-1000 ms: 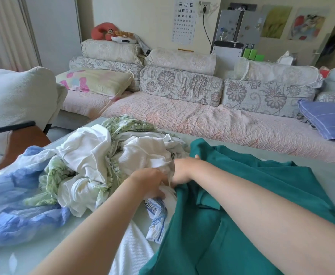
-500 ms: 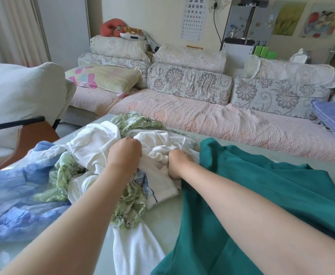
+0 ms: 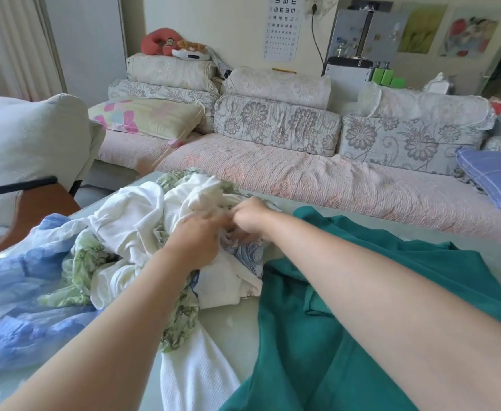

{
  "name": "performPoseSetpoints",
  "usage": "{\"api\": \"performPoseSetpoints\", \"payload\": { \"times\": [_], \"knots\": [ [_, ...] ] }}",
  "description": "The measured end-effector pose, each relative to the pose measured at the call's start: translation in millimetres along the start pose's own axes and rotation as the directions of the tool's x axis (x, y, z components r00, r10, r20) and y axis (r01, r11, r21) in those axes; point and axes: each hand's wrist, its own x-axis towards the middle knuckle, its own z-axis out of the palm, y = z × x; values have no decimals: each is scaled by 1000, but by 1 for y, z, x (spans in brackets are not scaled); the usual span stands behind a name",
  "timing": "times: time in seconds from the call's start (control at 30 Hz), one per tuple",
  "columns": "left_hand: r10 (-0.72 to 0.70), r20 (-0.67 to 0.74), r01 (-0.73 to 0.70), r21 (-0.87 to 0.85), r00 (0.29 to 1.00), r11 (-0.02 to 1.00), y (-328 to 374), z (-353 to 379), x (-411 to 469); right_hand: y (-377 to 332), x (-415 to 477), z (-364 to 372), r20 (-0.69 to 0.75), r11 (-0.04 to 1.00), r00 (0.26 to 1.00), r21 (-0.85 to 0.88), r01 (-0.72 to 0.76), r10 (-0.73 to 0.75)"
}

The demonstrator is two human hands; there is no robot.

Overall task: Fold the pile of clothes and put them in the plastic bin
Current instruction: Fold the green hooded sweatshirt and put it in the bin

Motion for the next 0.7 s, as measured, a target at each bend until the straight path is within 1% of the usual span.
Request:
{"api": "performPoseSetpoints", "payload": {
  "times": [0.03, 0.07, 0.1, 0.13, 0.17, 0.2, 0.23, 0.27, 0.3, 0.33, 0.37, 0.4, 0.43, 0.47, 0.5, 0.53, 0.6, 0.63, 0.7],
  "knots": [
    [-8, 144, -11, 129, 990, 992, 5, 4, 1, 13, -6, -16, -98, 985, 994, -174, 20, -37],
    [-41, 228, -12, 226, 973, 974, 12, 7, 3, 26, -10, -29, -165, 947, 982, -319, 38, -95],
    [-85, 249, 12, 280, 965, 960, 19, 8, 4, 37, -16, -38, -206, 908, 966, -416, 58, -156],
    [-108, 236, 34, 300, 966, 953, 31, 7, 6, 51, -20, -47, -224, 883, 956, -465, 68, -191],
    [-94, 196, 33, 291, 976, 956, 44, 7, 11, 66, -26, -55, -229, 862, 954, -503, 55, -194],
    [-48, 159, 5, 264, 986, 965, 55, 9, 17, 81, -28, -58, -227, 828, 957, -561, 22, -179],
    [3, 128, -31, 220, 992, 975, 67, 12, 24, 97, -30, -58, -215, 775, 967, -631, -30, -138],
    [42, 129, -61, 148, 991, 987, 77, 16, 30, 114, -30, -57, -195, 714, 979, -694, -92, -63],
    [53, 185, -66, 61, 981, 996, 87, 20, 33, 129, -32, -56, -172, 677, 985, -722, -141, 21],
    [51, 285, -55, 3, 957, 998, 98, 24, 33, 144, -34, -54, -141, 681, 985, -712, -170, 98],
    [35, 432, -37, -4, 901, 999, 106, 31, 32, 156, -36, -52, -111, 710, 984, -681, -178, 141],
    [16, 586, -50, 42, 810, 998, 115, 35, 30, 167, -36, -50, -88, 739, 986, -653, -166, 143],
    [-31, 716, -71, 113, 697, 991, 121, 40, 28, 173, -36, -50, -77, 753, 989, -641, -149, 130],
    [-80, 783, -92, 172, 617, 981, 124, 42, 27, 176, -34, -51, -68, 761, 990, -634, -136, 121],
    [-113, 796, -88, 204, 594, 975, 126, 40, 30, 175, -31, -53, -60, 767, 991, -629, -128, 116],
    [-126, 784, -56, 201, 608, 978, 124, 38, 35, 172, -27, -56, -61, 777, 992, -617, -123, 108],
    [-152, 719, 104, 111, 679, 988, 118, 36, 43, 165, -17, -64, -106, 787, 993, -609, -102, 47],
    [-164, 688, 175, 54, 707, 983, 116, 38, 45, 162, -11, -68, -135, 776, 991, -626, -76, -12],
    [-182, 637, 238, -1, 749, 971, 112, 45, 46, 155, 3, -77, -143, 731, 978, -682, 14, -152]
  ]
}}
